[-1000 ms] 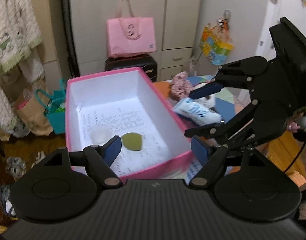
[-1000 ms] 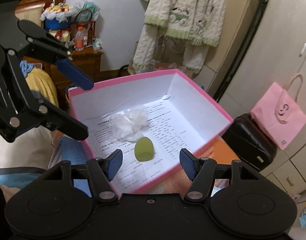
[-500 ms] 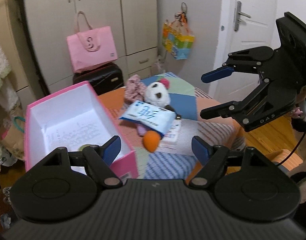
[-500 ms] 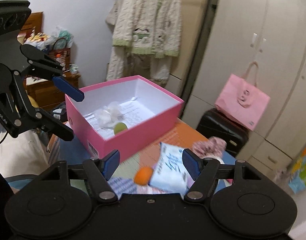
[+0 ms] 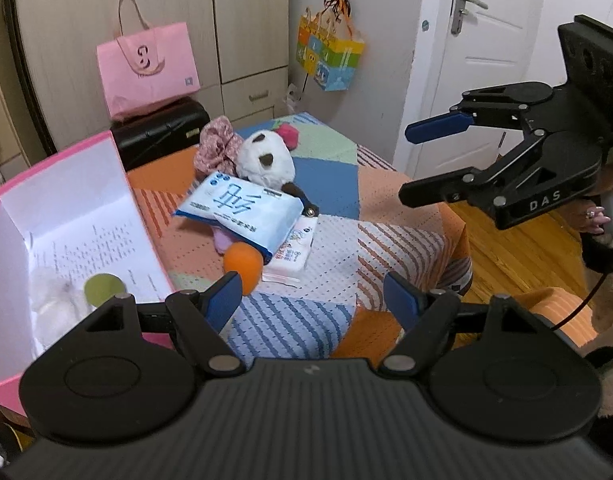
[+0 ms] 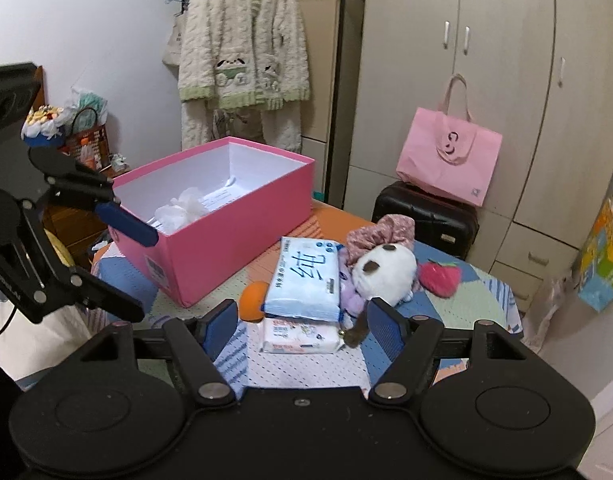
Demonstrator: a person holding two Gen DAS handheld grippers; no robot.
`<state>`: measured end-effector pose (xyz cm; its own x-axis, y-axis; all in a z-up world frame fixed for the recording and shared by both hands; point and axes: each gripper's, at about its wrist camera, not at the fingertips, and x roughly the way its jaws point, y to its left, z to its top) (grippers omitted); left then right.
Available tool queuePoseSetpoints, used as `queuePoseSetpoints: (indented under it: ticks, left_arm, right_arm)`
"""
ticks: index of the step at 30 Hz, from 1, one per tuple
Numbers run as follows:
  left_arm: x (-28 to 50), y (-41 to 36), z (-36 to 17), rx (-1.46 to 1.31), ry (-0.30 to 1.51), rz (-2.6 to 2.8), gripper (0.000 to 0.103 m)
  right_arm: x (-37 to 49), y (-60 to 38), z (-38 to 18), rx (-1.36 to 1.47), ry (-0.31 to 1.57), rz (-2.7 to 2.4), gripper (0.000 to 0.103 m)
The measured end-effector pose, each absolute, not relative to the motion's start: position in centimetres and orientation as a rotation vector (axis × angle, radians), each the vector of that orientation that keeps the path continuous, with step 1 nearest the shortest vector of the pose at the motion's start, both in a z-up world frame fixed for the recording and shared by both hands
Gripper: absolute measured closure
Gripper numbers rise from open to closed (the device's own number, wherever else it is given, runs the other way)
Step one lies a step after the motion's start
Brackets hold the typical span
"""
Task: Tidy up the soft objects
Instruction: 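Move both tools back from the box to the remaining objects, then grasp the orange sponge with the left tool while the right tool grasps the white wet-wipes pack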
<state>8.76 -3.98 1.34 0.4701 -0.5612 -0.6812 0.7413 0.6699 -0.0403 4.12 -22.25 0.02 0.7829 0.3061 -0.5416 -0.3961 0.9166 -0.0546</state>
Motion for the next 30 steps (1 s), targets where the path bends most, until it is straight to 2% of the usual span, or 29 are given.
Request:
queuePoseSetpoints:
  ticks: [12,17,30]
  left_arm:
    - [11.3,-6.1,-3.7,0.150,0.779,-0.741,0.029]
    - [11.9,-6.7,-5.4,0.112,0.764,-0.690,0.035]
    - [11.3,-9.3,-7.9,0.132,0.554,-0.432,0.044]
  right_arm:
    - [6.8,-24.8,-3.9,-0.108,0.562,0.412,0.026]
    - [7.4,-25.0,-6.0,-0.099,0.574,0.488,0.026]
    - [8.8,-23.3,-12.7,-0.170,0.572,0.507,0.026]
